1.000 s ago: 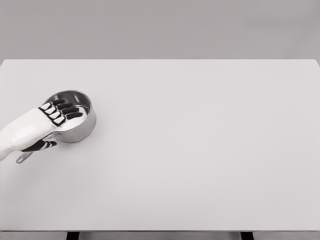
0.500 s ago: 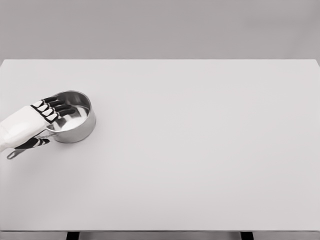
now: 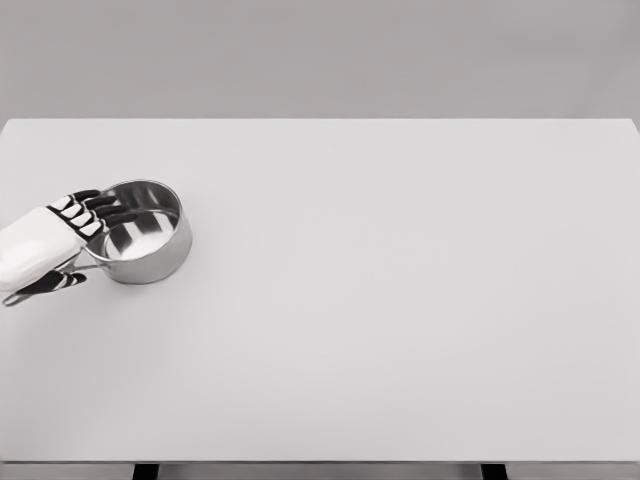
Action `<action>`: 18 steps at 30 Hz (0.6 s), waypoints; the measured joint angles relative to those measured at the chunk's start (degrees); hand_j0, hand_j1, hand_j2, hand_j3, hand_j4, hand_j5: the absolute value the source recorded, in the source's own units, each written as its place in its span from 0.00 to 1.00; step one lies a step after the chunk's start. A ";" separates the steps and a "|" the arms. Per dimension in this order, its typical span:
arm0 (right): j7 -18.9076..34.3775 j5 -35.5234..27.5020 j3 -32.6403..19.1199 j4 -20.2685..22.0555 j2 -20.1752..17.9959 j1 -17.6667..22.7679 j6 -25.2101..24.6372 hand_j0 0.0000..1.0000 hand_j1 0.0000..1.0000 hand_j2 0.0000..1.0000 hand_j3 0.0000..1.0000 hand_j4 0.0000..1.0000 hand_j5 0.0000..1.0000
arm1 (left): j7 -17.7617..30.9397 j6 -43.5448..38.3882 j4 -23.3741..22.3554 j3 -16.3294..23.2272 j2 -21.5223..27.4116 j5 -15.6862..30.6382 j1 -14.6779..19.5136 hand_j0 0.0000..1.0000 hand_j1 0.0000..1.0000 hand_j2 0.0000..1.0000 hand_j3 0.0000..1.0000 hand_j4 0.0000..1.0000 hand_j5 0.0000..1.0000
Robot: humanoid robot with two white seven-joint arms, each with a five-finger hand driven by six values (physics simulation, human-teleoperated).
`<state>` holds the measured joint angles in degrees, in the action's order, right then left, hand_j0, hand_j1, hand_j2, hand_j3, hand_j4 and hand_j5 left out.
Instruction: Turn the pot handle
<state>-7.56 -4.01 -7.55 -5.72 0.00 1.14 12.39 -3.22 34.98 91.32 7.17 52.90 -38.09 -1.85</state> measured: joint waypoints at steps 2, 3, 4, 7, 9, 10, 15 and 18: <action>0.00 0.00 0.00 0.00 0.00 0.00 0.00 1.00 1.00 1.00 1.00 1.00 1.00 | 0.00 0.00 -0.05 -0.06 0.01 0.00 0.00 1.00 1.00 1.00 1.00 1.00 1.00; 0.00 0.00 0.00 0.00 0.00 0.00 0.00 1.00 1.00 1.00 1.00 1.00 1.00 | 0.00 0.00 -0.06 -0.07 0.01 0.00 0.00 1.00 1.00 1.00 1.00 1.00 1.00; 0.00 0.00 0.00 0.00 0.00 0.00 0.00 1.00 1.00 1.00 1.00 1.00 1.00 | 0.00 0.00 -0.06 -0.06 0.00 0.01 0.00 1.00 1.00 1.00 1.00 1.00 1.00; 0.00 0.00 0.00 0.00 0.00 0.00 0.00 1.00 1.00 1.00 1.00 1.00 1.00 | 0.00 0.00 0.01 -0.04 -0.06 0.04 -0.88 1.00 1.00 1.00 1.00 1.00 1.00; 0.00 0.00 0.00 0.00 0.00 0.00 0.00 1.00 1.00 1.00 1.00 1.00 1.00 | 0.00 0.00 0.11 -0.04 -0.09 0.05 -1.14 1.00 1.00 1.00 1.00 1.00 1.00; 0.00 0.00 0.00 0.00 0.00 0.00 0.00 1.00 1.00 1.00 1.00 1.00 1.00 | 0.00 0.00 0.15 -0.04 -0.07 0.08 -1.14 1.00 1.00 1.00 1.00 1.00 1.00; 0.00 0.00 0.00 0.00 0.00 0.00 0.00 1.00 1.00 1.00 1.00 1.00 1.00 | 0.00 0.00 0.23 -0.11 0.01 0.16 -1.67 1.00 1.00 1.00 1.00 1.00 1.00; 0.00 0.00 0.00 0.00 0.00 0.00 0.00 1.00 1.00 1.00 1.00 1.00 1.00 | 0.00 0.00 0.24 -0.51 0.19 0.22 -1.93 1.00 1.00 1.00 1.00 1.00 1.00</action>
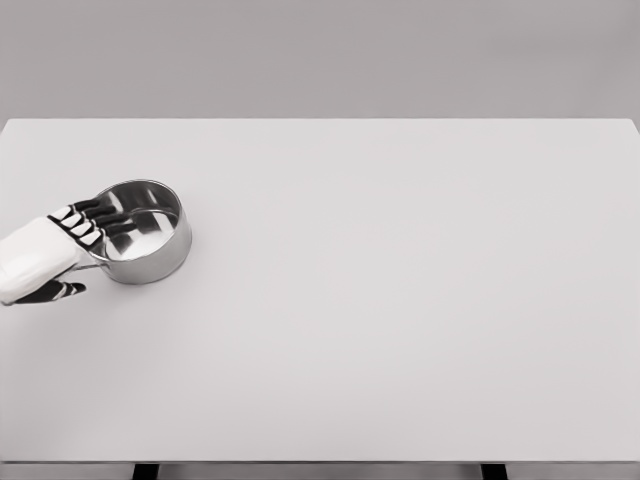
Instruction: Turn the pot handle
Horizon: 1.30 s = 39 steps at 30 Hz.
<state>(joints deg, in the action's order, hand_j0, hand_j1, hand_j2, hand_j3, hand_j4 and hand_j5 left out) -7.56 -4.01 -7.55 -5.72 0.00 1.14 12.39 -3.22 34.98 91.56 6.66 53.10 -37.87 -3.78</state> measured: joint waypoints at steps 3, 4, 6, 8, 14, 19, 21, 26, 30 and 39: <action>0.00 0.00 0.00 0.00 0.00 0.00 0.00 1.00 1.00 1.00 1.00 1.00 1.00 | 0.00 0.00 -0.03 -0.24 0.22 0.01 -0.09 1.00 1.00 1.00 1.00 1.00 1.00; 0.00 0.00 0.00 0.00 0.00 0.00 0.00 1.00 1.00 1.00 1.00 1.00 1.00 | 0.00 0.00 -0.07 -0.29 0.26 0.00 0.00 1.00 1.00 1.00 1.00 1.00 1.00; 0.00 0.00 0.00 0.00 0.00 0.00 0.00 1.00 1.00 1.00 1.00 1.00 1.00 | 0.00 0.00 -0.14 -0.36 0.48 -0.02 -0.09 1.00 1.00 1.00 1.00 1.00 1.00; 0.00 0.00 0.00 0.00 0.00 0.00 0.00 1.00 1.00 1.00 1.00 1.00 1.00 | 0.00 0.00 -0.22 -0.42 0.64 -0.03 -0.09 1.00 1.00 1.00 1.00 1.00 1.00; 0.00 0.00 0.00 0.00 0.00 0.00 0.00 1.00 1.00 1.00 1.00 1.00 1.00 | 0.00 0.00 -1.44 -1.48 0.78 -0.06 -0.09 1.00 1.00 1.00 1.00 1.00 1.00; 0.00 0.00 0.00 0.00 0.00 0.00 0.00 1.00 1.00 1.00 1.00 1.00 1.00 | 0.00 0.00 -2.25 -2.10 0.86 -0.11 -0.09 1.00 1.00 1.00 1.00 1.00 1.00; 0.00 0.00 0.00 0.00 0.00 0.00 0.00 1.00 1.00 1.00 1.00 1.00 1.00 | 0.00 0.00 -2.39 -2.44 0.87 -0.17 -0.09 1.00 1.00 1.00 1.00 1.00 1.00; 0.00 0.00 0.00 0.00 0.00 0.00 0.00 1.00 1.00 1.00 1.00 1.00 1.00 | 0.00 0.00 -3.33 -3.06 1.08 -0.21 0.00 1.00 1.00 1.00 1.00 1.00 1.00; 0.00 0.00 0.00 0.00 0.00 0.00 0.00 1.00 1.00 1.00 1.00 1.00 1.00 | 0.00 0.00 -4.20 -3.56 1.13 -0.29 0.09 1.00 1.00 1.00 1.00 1.00 1.00; 0.00 0.00 0.00 0.00 0.00 0.00 0.00 1.00 1.00 1.00 1.00 1.00 1.00 | 0.12 0.00 -6.23 -4.05 1.14 -0.66 0.70 1.00 1.00 1.00 1.00 1.00 1.00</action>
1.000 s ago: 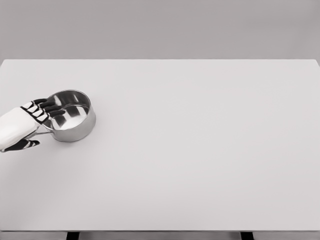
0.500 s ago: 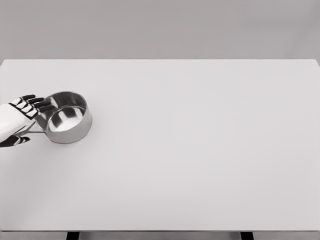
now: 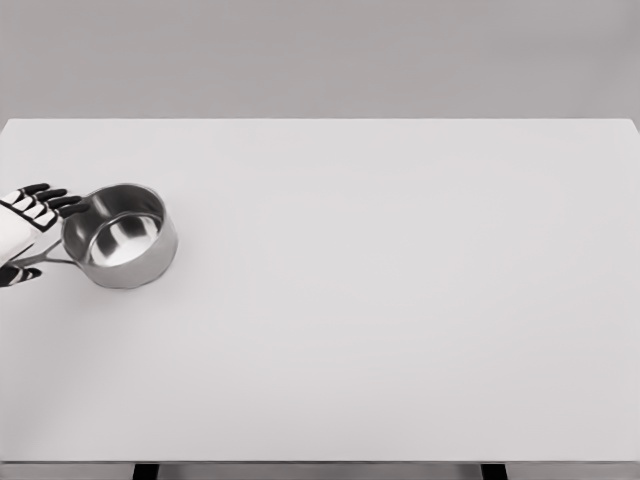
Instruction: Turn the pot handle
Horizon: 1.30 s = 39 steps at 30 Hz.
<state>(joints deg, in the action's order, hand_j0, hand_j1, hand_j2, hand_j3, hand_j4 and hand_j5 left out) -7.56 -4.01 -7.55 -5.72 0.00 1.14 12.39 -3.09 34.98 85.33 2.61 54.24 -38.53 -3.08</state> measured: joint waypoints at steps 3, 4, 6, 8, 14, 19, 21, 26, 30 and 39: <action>0.00 0.00 0.00 0.00 0.00 0.00 0.00 1.00 1.00 1.00 1.00 1.00 1.00 | 0.08 0.00 -0.51 -0.08 0.04 -0.07 0.18 1.00 1.00 1.00 1.00 1.00 1.00; 0.00 0.00 0.00 0.00 0.00 0.00 0.00 1.00 1.00 1.00 1.00 1.00 1.00 | 0.12 0.00 -0.69 -0.10 0.08 -0.14 0.18 1.00 1.00 1.00 1.00 1.00 1.00; 0.00 0.00 0.00 0.00 0.00 0.00 0.00 1.00 1.00 1.00 1.00 1.00 1.00 | 0.17 0.00 -1.25 -0.14 0.12 -0.24 0.26 1.00 1.00 1.00 1.00 1.00 1.00; 0.00 0.00 0.00 0.00 0.00 0.00 0.00 1.00 1.00 1.00 1.00 1.00 1.00 | 0.24 0.00 -1.71 -0.18 0.12 -0.28 0.26 1.00 1.00 1.00 1.00 1.00 1.00; 0.00 0.00 0.00 0.00 0.00 0.00 0.00 1.00 1.00 1.00 1.00 1.00 1.00 | 0.38 0.00 -2.60 -0.21 0.04 -0.56 0.88 1.00 1.00 1.00 1.00 1.00 1.00; 0.00 0.00 0.00 0.00 0.00 0.00 0.00 1.00 1.00 1.00 1.00 1.00 1.00 | 0.40 0.00 -3.52 -0.22 0.01 -0.90 1.67 1.00 1.00 1.00 1.00 1.00 1.00; 0.00 0.00 0.00 0.00 0.00 0.00 0.00 1.00 1.00 1.00 1.00 1.00 1.00 | 0.41 0.00 -3.83 -0.22 -0.04 -1.00 1.93 1.00 1.00 1.00 1.00 1.00 1.00; 0.00 0.00 0.00 0.00 0.00 0.00 0.00 1.00 1.00 1.00 1.00 1.00 1.00 | 0.44 0.00 -4.93 -0.15 -0.30 -1.36 2.72 1.00 1.00 1.00 1.00 1.00 1.00; 0.00 0.00 0.00 0.00 0.00 0.00 0.00 1.00 1.00 1.00 1.00 1.00 1.00 | 0.47 0.00 -5.22 -0.07 -0.53 -1.78 3.25 1.00 1.00 1.00 1.00 1.00 1.00; 0.00 0.00 0.00 0.00 0.00 0.00 0.00 1.00 1.00 1.00 1.00 1.00 1.00 | 0.43 0.00 -6.34 0.10 -0.69 -2.19 4.13 1.00 1.00 1.00 1.00 1.00 1.00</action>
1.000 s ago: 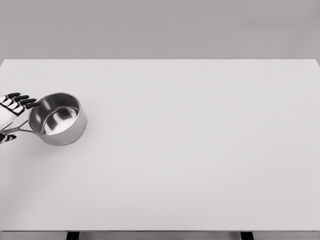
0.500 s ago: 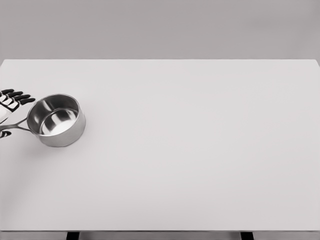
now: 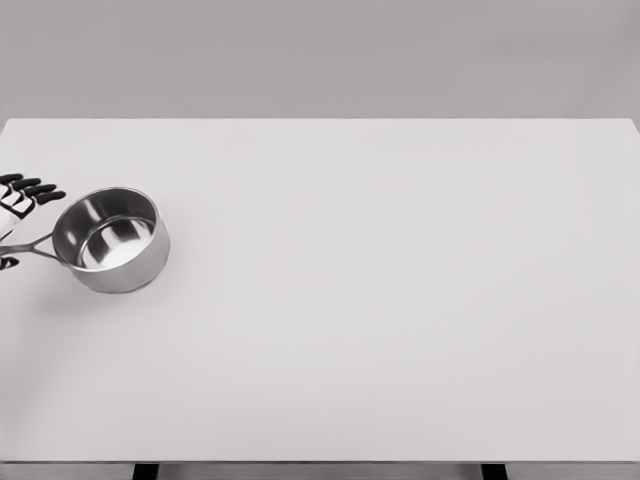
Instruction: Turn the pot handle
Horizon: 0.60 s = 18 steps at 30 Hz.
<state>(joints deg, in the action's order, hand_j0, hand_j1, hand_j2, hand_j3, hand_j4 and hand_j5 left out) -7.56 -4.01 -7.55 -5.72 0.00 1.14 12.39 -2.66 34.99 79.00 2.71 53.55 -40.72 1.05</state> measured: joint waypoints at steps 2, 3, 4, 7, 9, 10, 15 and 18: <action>0.00 0.00 0.00 0.00 0.00 0.00 0.00 1.00 1.00 1.00 1.00 1.00 1.00 | 0.00 0.00 -0.35 0.04 -0.02 -0.06 0.44 1.00 1.00 1.00 1.00 1.00 1.00; 0.00 0.00 0.00 0.00 0.00 0.00 0.00 1.00 1.00 1.00 1.00 1.00 1.00 | 0.00 0.00 -0.57 0.09 -0.04 -0.09 0.53 1.00 1.00 1.00 1.00 1.00 1.00; 0.00 0.00 0.00 0.00 0.00 0.00 0.00 1.00 1.00 1.00 1.00 1.00 1.00 | 0.00 0.00 -0.73 0.14 -0.06 -0.12 0.88 1.00 1.00 1.00 1.00 1.00 1.00; 0.00 0.00 0.00 0.00 0.00 0.00 0.00 1.00 1.00 1.00 1.00 1.00 1.00 | 0.00 0.00 -1.03 0.25 -0.08 -0.20 1.05 1.00 1.00 1.00 1.00 1.00 1.00; 0.00 0.00 0.00 0.00 0.00 0.00 0.00 1.00 1.00 1.00 1.00 1.00 1.00 | 0.03 0.00 -1.50 0.34 -0.09 -0.23 1.41 1.00 1.00 1.00 1.00 1.00 1.00; 0.00 0.00 0.00 0.00 0.00 0.00 0.00 1.00 1.00 1.00 1.00 1.00 1.00 | 0.04 0.00 -1.72 0.38 -0.10 -0.26 1.58 1.00 1.00 1.00 1.00 1.00 1.00; 0.00 0.00 0.00 0.00 0.00 0.00 0.00 1.00 1.00 1.00 1.00 1.00 1.00 | 0.06 0.00 -2.68 0.51 -0.27 -1.02 2.81 1.00 1.00 1.00 1.00 1.00 1.00; 0.00 0.00 0.00 0.00 0.00 0.00 0.00 1.00 1.00 1.00 1.00 1.00 1.00 | 0.06 0.00 -3.31 0.60 -0.38 -1.42 3.25 1.00 1.00 1.00 1.00 1.00 1.00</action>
<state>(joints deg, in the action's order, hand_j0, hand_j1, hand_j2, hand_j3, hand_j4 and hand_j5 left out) -7.56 -4.01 -7.55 -5.72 0.00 1.14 12.39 -2.60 34.99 75.69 3.31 53.17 -42.15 4.31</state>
